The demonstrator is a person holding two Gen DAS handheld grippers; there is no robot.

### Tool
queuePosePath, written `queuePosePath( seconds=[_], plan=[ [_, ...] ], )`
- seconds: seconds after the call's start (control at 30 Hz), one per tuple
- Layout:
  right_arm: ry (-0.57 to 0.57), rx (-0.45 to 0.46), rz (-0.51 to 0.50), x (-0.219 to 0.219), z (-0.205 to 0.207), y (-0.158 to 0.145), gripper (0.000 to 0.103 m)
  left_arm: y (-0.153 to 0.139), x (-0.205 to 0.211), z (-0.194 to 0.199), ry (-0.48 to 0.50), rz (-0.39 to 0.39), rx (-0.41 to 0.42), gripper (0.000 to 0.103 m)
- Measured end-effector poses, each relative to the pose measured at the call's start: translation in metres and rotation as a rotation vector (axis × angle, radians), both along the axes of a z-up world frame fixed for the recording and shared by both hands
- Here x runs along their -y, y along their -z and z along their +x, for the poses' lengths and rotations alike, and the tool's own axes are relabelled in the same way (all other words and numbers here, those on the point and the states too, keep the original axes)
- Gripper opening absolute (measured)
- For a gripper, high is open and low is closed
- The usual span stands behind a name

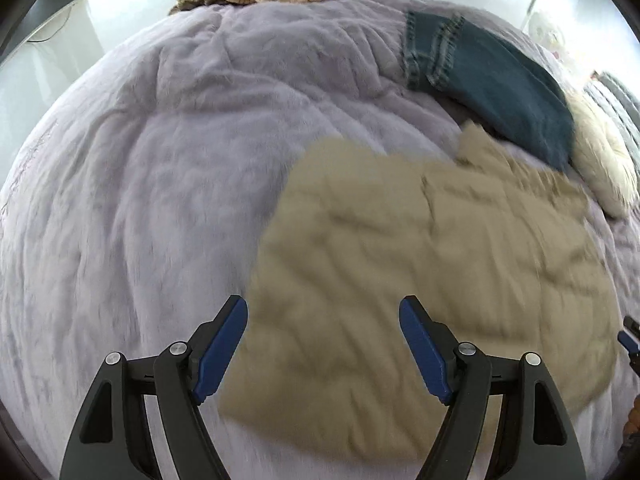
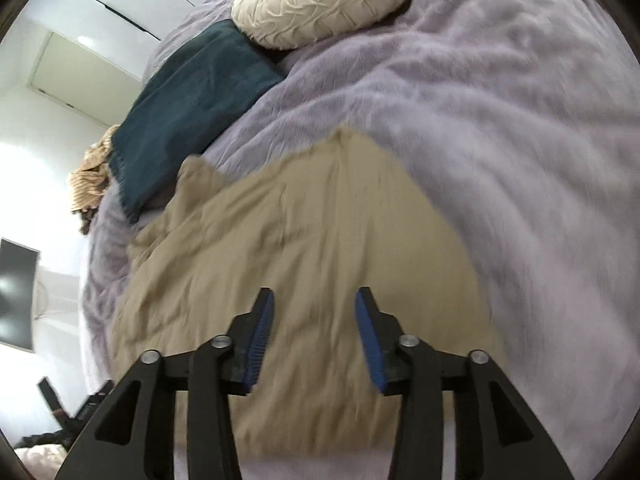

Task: Fold large clothes

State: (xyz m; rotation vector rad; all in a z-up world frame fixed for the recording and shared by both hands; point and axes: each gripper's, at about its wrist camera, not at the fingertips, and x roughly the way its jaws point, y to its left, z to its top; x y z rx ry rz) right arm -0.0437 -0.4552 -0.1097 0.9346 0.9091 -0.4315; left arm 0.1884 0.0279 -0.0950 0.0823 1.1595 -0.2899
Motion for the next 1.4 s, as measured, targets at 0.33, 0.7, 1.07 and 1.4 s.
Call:
queuePosePath(
  seconds=[0.33, 0.7, 1.07, 1.4],
  plan=[
    [0.007, -0.033, 0.106, -0.058, -0.058, 0.016, 0.065, 0.02, 0.005, -0.068, 0.055, -0.003, -0.097, 0.089],
    [0.035, -0.047, 0.205, -0.076, -0.074, 0.042, 0.081, 0.034, -0.005, -0.085, -0.015, -0.083, -0.168, 0.103],
    [0.078, 0.042, 0.386, -0.08, -0.068, 0.075, 0.089, 0.045, 0.004, -0.092, -0.033, -0.042, -0.177, 0.103],
    [0.129, 0.087, 0.459, -0.083, -0.071, 0.094, 0.09, 0.051, 0.001, -0.082, -0.043, -0.089, -0.193, 0.103]
  ],
)
